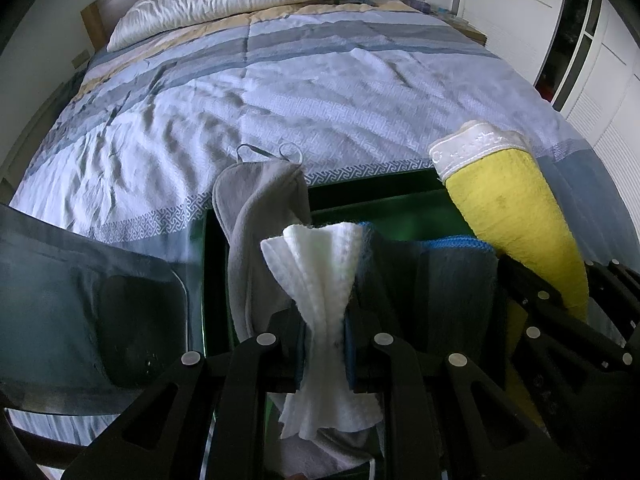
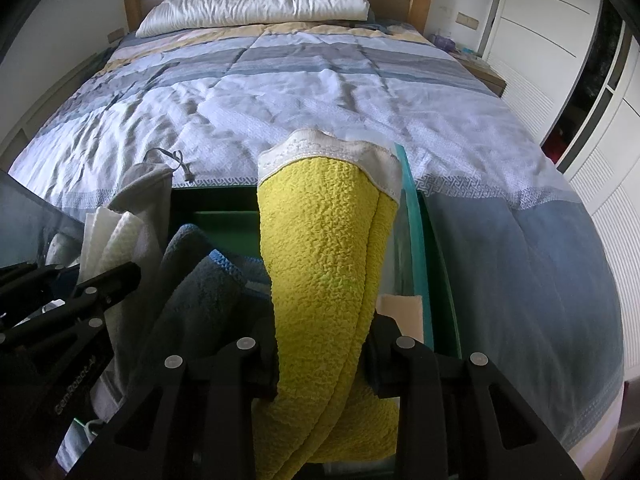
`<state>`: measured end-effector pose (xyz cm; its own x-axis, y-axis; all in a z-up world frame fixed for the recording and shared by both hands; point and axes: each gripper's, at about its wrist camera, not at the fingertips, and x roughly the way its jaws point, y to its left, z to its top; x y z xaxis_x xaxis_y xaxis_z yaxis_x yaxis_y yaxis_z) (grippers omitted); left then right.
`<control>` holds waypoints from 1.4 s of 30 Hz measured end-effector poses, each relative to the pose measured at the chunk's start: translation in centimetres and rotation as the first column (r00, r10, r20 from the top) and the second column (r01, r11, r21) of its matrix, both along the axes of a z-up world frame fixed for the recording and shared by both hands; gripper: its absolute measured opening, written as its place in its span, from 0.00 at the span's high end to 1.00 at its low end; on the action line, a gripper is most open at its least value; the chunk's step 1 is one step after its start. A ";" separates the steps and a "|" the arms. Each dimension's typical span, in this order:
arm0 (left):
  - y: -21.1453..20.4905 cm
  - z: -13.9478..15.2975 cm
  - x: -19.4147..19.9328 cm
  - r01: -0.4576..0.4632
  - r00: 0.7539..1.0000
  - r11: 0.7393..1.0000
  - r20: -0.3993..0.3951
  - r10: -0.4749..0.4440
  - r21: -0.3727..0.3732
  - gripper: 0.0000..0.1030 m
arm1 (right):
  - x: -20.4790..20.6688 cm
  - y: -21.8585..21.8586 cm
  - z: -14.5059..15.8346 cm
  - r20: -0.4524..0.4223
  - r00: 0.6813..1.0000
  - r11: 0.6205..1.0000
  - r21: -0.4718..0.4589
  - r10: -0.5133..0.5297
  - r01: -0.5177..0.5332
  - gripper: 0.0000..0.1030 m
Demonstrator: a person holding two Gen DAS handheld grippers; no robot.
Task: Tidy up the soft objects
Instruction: 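Lower the white cloth with the left gripper while the right lowers the yellow towel into the tray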
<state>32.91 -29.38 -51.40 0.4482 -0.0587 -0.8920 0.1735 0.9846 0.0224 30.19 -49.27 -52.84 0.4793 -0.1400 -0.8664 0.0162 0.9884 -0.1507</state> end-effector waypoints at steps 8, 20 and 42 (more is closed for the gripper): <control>0.0 0.1 0.1 -0.006 1.000 1.000 0.004 0.006 0.001 0.88 | -0.1 0.2 0.2 0.017 1.000 1.000 -0.004 -0.001 0.001 0.73; 0.1 0.2 0.9 -0.020 1.000 1.000 0.010 0.020 0.002 0.88 | 0.6 0.8 0.1 0.018 1.000 1.000 -0.018 0.020 -0.020 0.79; -0.7 -0.9 1.2 -0.029 0.999 1.000 -0.017 0.029 0.006 0.87 | 1.8 0.2 -0.6 -0.010 1.000 1.000 -0.026 0.005 -0.005 0.77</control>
<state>34.12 -30.10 -52.30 0.4344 -0.0412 -0.8998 0.1457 0.9890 0.0251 32.02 -49.07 -53.48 0.4709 -0.1600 -0.8675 0.0098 0.9843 -0.1761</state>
